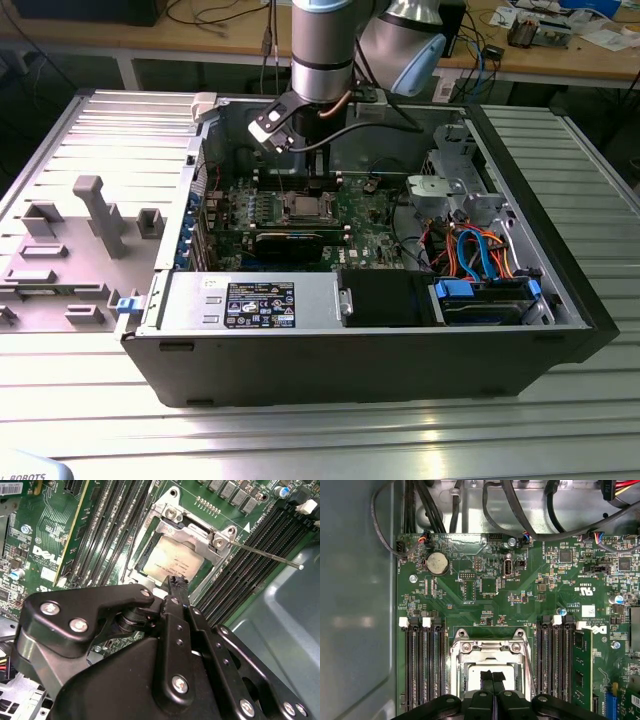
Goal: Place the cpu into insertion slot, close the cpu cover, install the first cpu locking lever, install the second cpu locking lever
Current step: 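Close the cpu cover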
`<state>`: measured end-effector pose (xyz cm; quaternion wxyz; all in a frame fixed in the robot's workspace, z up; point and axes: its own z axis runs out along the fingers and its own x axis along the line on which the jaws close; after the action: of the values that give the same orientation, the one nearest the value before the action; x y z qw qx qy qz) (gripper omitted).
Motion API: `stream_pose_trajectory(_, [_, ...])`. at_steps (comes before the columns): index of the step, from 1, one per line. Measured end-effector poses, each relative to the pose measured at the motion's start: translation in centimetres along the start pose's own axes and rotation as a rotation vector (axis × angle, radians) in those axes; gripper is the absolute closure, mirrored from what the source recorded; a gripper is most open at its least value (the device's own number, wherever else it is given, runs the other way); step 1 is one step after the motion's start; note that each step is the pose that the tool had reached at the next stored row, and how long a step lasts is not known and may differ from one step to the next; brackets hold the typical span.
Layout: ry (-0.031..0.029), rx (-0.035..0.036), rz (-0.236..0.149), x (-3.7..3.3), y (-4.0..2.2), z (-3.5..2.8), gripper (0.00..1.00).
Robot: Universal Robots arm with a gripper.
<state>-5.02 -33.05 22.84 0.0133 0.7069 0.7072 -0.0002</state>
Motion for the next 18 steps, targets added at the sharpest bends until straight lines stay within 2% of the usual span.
stream_pose_trajectory(13, [0.0007,0.0001,0.0,-0.01,-1.01,0.08,0.89])
stream_pose_trajectory(15, [0.0064,0.0003,0.0,-0.01,-1.16,0.28,0.89])
stream_pose_trajectory(18, [0.0149,0.0001,0.0,-0.01,-2.29,0.48,0.89])
